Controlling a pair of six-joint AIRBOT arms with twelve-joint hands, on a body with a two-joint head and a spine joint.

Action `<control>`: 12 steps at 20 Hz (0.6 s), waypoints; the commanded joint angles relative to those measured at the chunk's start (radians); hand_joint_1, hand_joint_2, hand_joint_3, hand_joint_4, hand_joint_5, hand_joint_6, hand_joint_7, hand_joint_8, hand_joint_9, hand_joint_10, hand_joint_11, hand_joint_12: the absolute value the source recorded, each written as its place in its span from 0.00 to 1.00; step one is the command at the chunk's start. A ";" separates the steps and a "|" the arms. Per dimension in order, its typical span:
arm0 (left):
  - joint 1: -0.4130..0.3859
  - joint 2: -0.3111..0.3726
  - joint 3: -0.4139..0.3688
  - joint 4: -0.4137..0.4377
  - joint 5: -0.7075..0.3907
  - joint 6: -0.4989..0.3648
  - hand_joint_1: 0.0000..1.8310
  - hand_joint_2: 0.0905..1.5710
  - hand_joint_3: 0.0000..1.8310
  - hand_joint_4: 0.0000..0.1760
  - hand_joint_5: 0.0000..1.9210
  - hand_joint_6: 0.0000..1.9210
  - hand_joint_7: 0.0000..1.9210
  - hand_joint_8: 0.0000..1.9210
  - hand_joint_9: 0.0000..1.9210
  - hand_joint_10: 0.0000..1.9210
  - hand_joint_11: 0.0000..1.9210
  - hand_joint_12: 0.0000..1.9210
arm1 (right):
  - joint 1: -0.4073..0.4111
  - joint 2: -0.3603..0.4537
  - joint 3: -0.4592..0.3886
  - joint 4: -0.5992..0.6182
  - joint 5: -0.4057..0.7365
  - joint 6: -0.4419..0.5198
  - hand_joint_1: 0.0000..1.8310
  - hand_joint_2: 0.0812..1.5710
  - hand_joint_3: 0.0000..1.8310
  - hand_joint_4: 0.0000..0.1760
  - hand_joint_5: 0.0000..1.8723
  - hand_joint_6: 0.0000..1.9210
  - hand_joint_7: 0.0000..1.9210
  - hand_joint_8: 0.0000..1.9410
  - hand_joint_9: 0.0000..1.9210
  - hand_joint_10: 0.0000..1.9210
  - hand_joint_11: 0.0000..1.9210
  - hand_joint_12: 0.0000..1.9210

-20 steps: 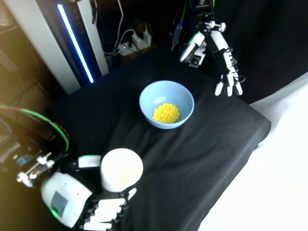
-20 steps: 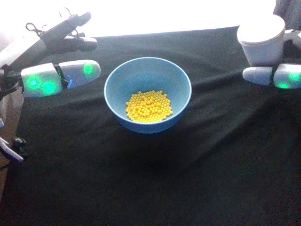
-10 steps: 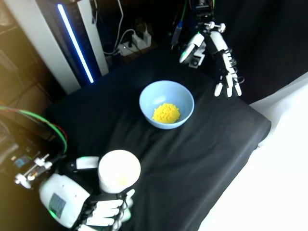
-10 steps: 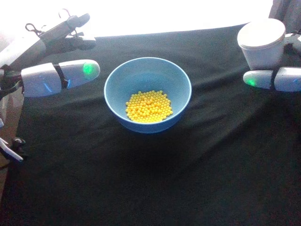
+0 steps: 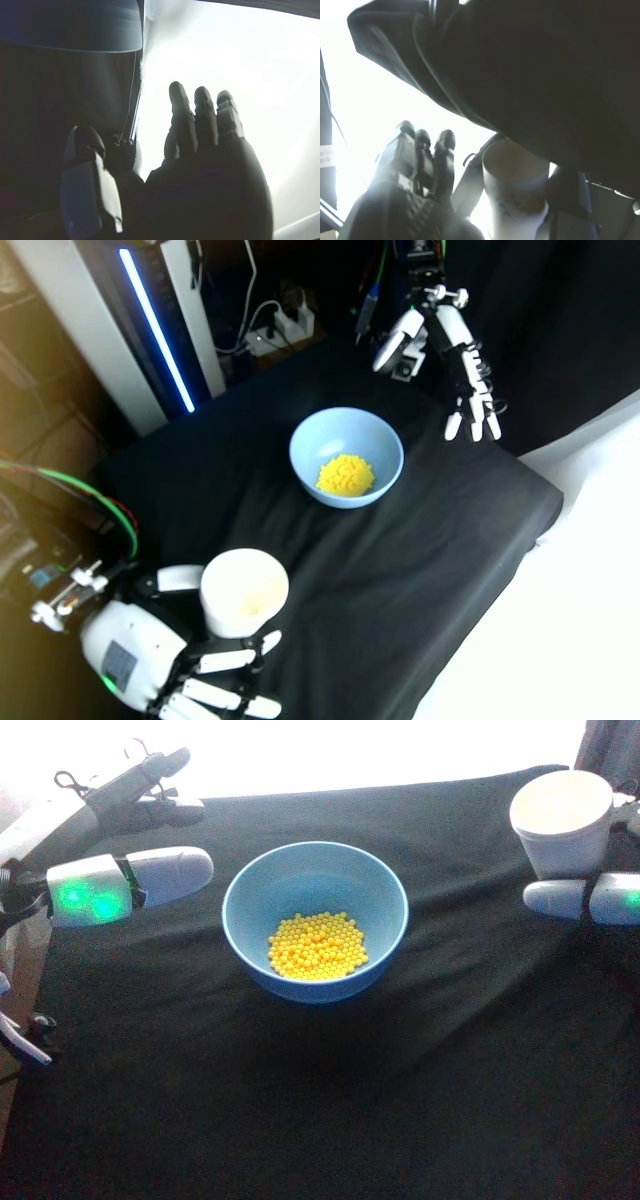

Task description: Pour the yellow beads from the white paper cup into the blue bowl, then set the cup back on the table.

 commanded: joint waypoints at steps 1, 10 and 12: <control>-0.005 -0.001 0.005 -0.010 -0.123 -0.011 0.26 0.58 0.00 0.13 0.05 0.00 0.27 0.00 0.12 0.00 0.00 0.00 | 0.002 0.009 0.002 0.021 0.120 0.015 0.61 0.59 0.00 1.00 0.75 0.10 0.13 0.00 0.01 0.00 0.00 0.00; -0.004 -0.001 0.005 -0.011 -0.126 -0.014 0.26 0.58 0.00 0.19 0.04 0.00 0.24 0.00 0.10 0.00 0.00 0.00 | -0.007 0.010 -0.003 0.029 0.121 0.016 0.48 0.47 0.00 0.76 0.35 0.00 0.09 0.00 0.00 0.00 0.00 0.00; -0.003 -0.001 0.005 -0.011 -0.127 -0.014 0.26 0.58 0.00 0.21 0.04 0.00 0.24 0.00 0.10 0.00 0.00 0.00 | -0.007 0.010 -0.005 0.029 0.121 0.016 0.47 0.44 0.00 0.89 0.23 0.00 0.07 0.00 0.02 0.00 0.04 0.02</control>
